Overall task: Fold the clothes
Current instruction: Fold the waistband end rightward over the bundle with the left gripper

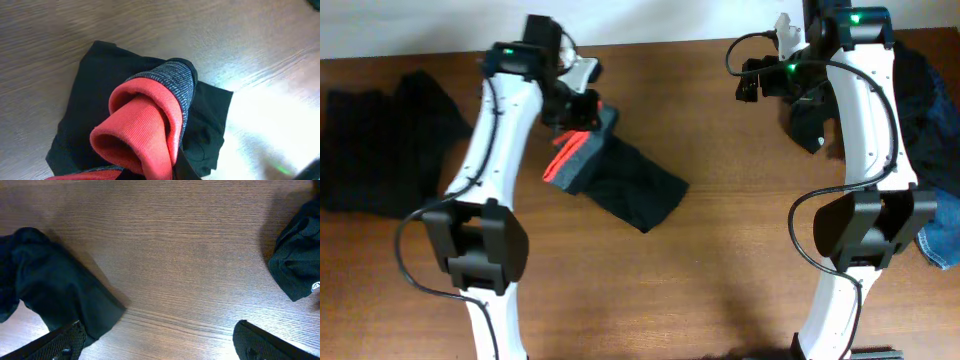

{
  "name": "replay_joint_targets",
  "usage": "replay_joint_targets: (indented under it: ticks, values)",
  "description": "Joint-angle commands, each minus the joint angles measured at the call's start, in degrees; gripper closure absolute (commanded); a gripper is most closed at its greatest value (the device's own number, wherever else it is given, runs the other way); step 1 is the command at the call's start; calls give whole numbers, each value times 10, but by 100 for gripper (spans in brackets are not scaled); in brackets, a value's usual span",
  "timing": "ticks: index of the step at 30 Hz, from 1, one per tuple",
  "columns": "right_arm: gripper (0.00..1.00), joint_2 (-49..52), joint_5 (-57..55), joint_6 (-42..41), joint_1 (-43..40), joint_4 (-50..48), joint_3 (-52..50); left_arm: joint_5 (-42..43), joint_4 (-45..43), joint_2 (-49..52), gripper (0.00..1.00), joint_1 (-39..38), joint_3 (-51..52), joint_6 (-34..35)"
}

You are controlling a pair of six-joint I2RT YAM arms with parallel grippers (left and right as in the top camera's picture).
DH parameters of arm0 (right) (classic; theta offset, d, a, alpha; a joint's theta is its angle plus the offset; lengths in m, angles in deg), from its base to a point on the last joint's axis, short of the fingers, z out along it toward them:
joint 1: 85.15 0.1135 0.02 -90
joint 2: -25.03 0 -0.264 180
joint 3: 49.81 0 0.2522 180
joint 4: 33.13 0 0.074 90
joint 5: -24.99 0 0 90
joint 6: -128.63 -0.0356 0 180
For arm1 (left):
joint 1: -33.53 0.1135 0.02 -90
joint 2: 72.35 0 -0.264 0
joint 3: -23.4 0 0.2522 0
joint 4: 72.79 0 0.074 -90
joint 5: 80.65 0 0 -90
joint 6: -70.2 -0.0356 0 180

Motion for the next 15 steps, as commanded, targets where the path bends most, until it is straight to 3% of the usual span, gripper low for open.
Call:
replay_joint_targets:
  ticks: [1,8,11,15]
  values:
    - [1,-23,-1,6,-3,1,12,-57,-2,2,99,-38,-14,6]
    - [1,-23,-2,7,-3,-8,12,-96,5,2,99,-109,-11,1]
    - [1,-23,-12,6,-7,-15,12,-105,26,2,89,-130,-11,-3]
    - [1,-23,-16,6,-22,-25,12,-105,52,3,89,-156,-9,-3]
